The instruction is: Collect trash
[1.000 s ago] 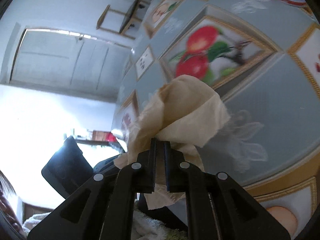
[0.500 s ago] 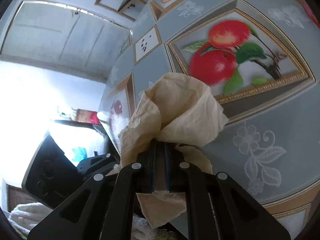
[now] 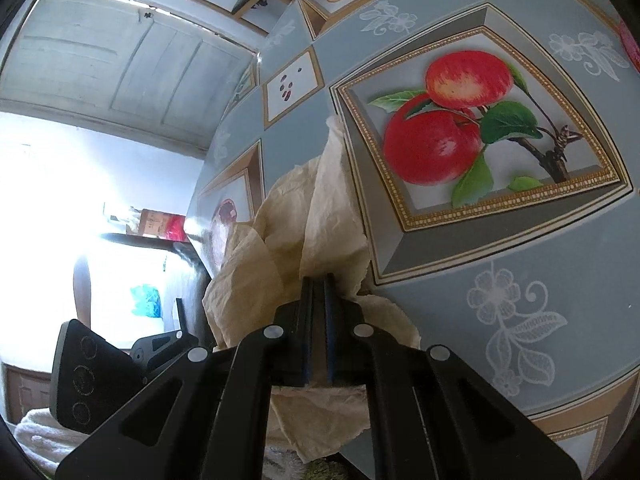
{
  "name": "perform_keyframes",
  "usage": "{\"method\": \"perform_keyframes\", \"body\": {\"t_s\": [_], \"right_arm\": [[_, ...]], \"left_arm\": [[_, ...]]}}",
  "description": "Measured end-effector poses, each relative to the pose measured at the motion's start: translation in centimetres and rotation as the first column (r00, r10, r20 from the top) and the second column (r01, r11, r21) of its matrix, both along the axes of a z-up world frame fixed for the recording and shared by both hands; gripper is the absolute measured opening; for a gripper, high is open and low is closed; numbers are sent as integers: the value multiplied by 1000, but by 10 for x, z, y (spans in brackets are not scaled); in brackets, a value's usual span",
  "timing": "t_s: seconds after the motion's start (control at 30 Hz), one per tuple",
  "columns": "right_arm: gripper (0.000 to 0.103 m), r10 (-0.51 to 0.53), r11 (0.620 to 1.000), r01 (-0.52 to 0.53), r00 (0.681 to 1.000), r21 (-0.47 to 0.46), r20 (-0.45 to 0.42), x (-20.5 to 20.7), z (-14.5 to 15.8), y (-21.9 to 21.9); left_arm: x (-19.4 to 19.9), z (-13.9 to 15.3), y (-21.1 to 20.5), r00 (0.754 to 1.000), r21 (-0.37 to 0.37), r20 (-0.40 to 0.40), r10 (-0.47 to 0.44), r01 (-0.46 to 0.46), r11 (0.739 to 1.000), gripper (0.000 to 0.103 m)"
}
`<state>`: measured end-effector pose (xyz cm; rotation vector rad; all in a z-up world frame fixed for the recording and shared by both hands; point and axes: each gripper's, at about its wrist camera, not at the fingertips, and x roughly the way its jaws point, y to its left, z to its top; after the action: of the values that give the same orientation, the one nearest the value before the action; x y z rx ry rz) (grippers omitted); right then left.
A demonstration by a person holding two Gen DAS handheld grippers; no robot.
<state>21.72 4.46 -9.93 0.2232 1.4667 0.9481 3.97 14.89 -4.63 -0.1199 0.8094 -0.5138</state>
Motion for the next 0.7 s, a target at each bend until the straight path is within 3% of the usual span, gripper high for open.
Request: {"method": "perform_keyframes", "body": {"t_s": [0.13,0.33,0.57,0.7], "right_arm": [[4,10,1000,-10,1000,-4,5,-2,0,2],[4,37,999,-36,999,10,-22,-10,-4,7],[4,14,998,-7,994,64,-111,-14,-14,-7],[2,-10,996,23,989,89,-150,-13,-19,-19]], "left_arm": [[0,8,-3,997,46,81,9,-12,999,35],[14,4,-8,993,75,116,2,-11,997,32],[30,-6,-19,995,110,92,-37,27,994,32],[35,-9,-22,996,88,77,-53,46,995,32]]}}
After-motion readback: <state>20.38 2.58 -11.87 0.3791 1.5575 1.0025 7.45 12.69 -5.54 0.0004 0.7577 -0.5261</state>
